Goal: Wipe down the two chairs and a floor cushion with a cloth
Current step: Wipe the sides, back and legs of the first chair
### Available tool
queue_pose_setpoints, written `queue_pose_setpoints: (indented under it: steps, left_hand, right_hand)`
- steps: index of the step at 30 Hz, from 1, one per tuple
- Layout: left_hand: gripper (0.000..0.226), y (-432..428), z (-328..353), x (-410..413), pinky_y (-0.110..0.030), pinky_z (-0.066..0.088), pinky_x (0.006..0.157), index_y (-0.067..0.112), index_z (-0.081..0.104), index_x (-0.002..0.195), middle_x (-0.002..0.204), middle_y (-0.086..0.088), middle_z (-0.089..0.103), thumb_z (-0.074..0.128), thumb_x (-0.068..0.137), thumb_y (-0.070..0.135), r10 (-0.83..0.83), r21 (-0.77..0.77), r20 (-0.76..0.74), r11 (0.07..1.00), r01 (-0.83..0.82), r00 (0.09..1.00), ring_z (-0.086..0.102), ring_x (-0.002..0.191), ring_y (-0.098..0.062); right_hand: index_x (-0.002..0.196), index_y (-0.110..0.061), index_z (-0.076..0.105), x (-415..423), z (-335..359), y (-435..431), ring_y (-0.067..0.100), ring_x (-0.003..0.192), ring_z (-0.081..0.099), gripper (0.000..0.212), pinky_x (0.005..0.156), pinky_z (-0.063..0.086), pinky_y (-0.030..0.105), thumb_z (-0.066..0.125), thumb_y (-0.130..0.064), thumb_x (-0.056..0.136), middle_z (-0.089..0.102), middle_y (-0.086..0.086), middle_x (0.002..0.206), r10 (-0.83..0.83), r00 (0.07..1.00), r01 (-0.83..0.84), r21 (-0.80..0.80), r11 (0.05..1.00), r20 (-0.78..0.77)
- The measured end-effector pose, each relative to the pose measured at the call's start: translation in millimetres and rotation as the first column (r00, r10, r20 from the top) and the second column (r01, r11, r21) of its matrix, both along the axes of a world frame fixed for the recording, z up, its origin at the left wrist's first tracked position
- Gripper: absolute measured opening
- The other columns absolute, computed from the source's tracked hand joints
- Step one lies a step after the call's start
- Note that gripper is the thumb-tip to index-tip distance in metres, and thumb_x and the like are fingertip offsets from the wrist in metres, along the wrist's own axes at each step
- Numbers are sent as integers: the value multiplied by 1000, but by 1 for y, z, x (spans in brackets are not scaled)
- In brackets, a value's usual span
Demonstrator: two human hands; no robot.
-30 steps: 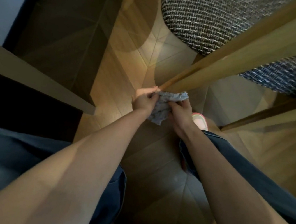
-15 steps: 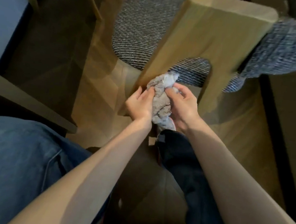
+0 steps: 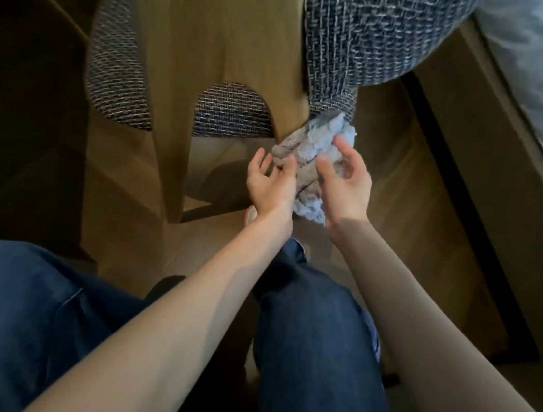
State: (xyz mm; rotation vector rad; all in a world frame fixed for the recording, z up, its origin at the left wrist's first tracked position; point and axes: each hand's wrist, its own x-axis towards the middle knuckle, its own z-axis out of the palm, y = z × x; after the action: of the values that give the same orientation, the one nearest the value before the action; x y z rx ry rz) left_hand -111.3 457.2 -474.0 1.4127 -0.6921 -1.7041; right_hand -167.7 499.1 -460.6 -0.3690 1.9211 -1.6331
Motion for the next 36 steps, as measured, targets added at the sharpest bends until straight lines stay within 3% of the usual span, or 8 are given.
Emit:
queue_pose_setpoints:
  steps: [3,6,11,19,28,30,34,36]
  left_hand:
    - [54,-9,-13,-3,-26,44,100,-1,40,139,139,-18,50,59,89,-5,18,-16,9,1000,-18,1000,53,124,-24]
    - [41,-18,-29,-5,-27,51,94,-8,51,129,124,-22,61,56,88,-10,4,-90,68,996,2,998,63,109,-21]
    - [31,-20,-61,-5,-38,54,93,0,66,116,107,-12,70,58,87,-6,-141,-157,226,971,179,964,68,100,-19]
    - [19,-22,-124,-22,-33,56,87,14,71,95,92,-3,72,58,89,1,-331,-47,401,924,380,854,69,91,-18]
    - [20,-36,-191,-44,-24,54,75,7,69,108,103,-9,71,61,89,8,-512,143,484,846,513,710,64,83,-13]
    - [24,-38,-201,-47,-28,54,84,7,68,113,107,-8,71,62,90,9,-553,173,476,822,543,684,66,93,-16]
    - [29,-37,-207,-53,-30,55,83,8,66,118,109,-11,70,64,89,8,-568,262,388,823,504,726,66,90,-20]
    - [27,-37,-202,-53,-26,55,74,6,67,115,108,-13,70,65,88,6,-541,268,365,840,471,758,65,81,-18]
  right_hand:
    - [114,-21,57,-2,-17,-9,17,117,54,28,109,40,40,65,-10,90,59,-2,119,32,999,-32,9,999,-26]
    - [117,-5,61,-7,-35,-15,22,110,61,29,100,46,44,63,-15,90,66,6,115,85,991,-77,78,994,-106]
    - [97,-11,63,-15,-67,-16,15,83,61,8,84,51,41,60,-12,90,66,-4,87,97,966,-69,126,990,-238]
    - [118,-11,59,-42,-136,-12,21,99,61,24,93,49,42,56,-13,94,67,5,106,212,973,-182,266,947,-89]
    - [134,-12,45,-68,-205,-18,30,112,57,36,99,46,45,46,-13,99,60,14,123,271,957,-291,396,871,107]
    - [133,-11,44,-71,-218,-19,31,109,59,35,93,50,45,42,-8,98,61,15,121,241,956,-289,399,870,167]
    - [136,-8,39,-71,-231,-23,30,98,59,40,59,46,31,35,-2,97,58,20,117,162,931,-283,369,885,327]
    - [132,-8,42,-69,-228,-23,32,102,59,40,67,51,37,35,2,94,59,22,119,127,929,-252,344,904,347]
